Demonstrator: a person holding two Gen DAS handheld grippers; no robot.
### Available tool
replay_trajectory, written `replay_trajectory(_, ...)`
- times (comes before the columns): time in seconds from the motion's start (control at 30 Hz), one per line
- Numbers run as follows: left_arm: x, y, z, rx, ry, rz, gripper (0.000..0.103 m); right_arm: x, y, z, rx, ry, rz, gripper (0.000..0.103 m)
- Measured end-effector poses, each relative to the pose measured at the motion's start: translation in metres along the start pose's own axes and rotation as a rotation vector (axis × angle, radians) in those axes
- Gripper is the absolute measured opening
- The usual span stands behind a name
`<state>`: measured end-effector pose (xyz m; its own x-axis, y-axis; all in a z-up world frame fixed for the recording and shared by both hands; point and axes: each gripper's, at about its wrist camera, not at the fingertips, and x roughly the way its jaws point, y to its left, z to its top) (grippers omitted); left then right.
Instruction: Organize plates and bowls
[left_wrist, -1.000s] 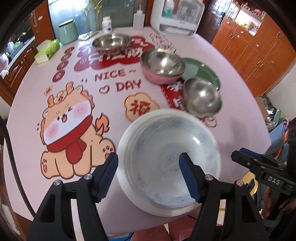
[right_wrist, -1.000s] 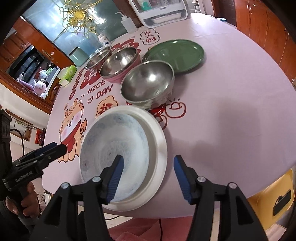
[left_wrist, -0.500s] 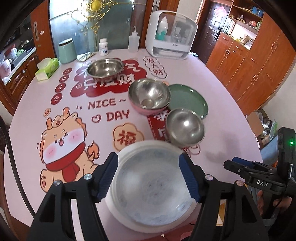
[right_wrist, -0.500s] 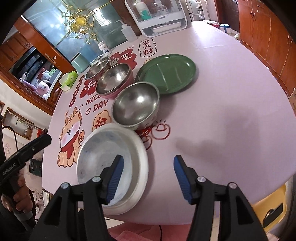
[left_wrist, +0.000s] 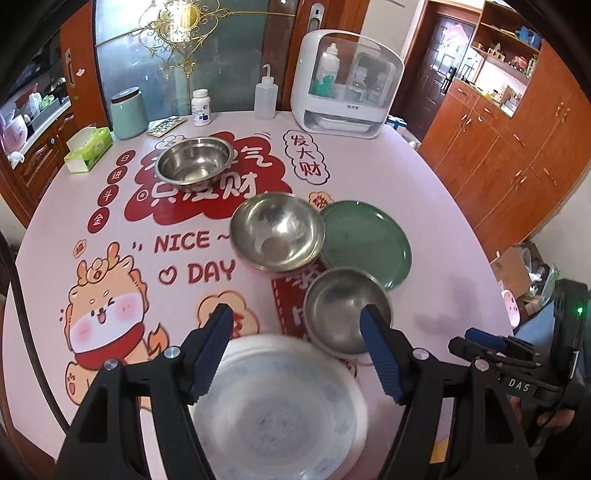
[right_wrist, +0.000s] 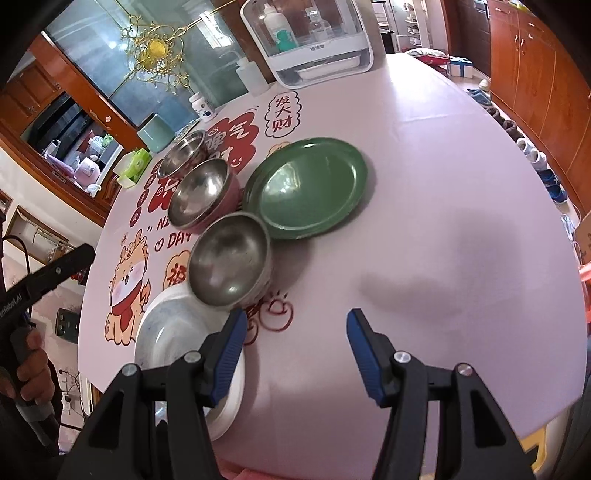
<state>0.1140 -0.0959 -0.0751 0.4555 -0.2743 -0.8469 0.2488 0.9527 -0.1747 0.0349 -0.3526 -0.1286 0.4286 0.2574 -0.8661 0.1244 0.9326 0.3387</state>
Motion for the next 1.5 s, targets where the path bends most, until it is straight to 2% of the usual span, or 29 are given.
replay_trajectory(0.23,0.018,-0.015,0.032,0.005,0.006,0.032,0.070,0.008,-0.022,0.027,-0.017,-0.041,0.016,0.056)
replay_trajectory(0.47,0.040,-0.030,0.067,0.042,0.011,0.063,0.071,0.027,-0.045,0.048,0.008,-0.028,0.052,0.056)
replay_trajectory(0.83,0.092,-0.057,0.116,0.166,0.061,0.112,0.071,0.056,-0.087,0.068,0.133,-0.011,0.139,0.056)
replay_trajectory(1.13,0.147,-0.072,0.145,0.284,0.147,0.139,0.071,0.080,-0.094,0.075,0.168,0.023,0.201,0.056)
replay_trajectory(1.5,0.207,-0.078,0.163,0.324,0.276,0.137,0.071,0.105,-0.096,0.078,0.201,0.047,0.273,0.056)
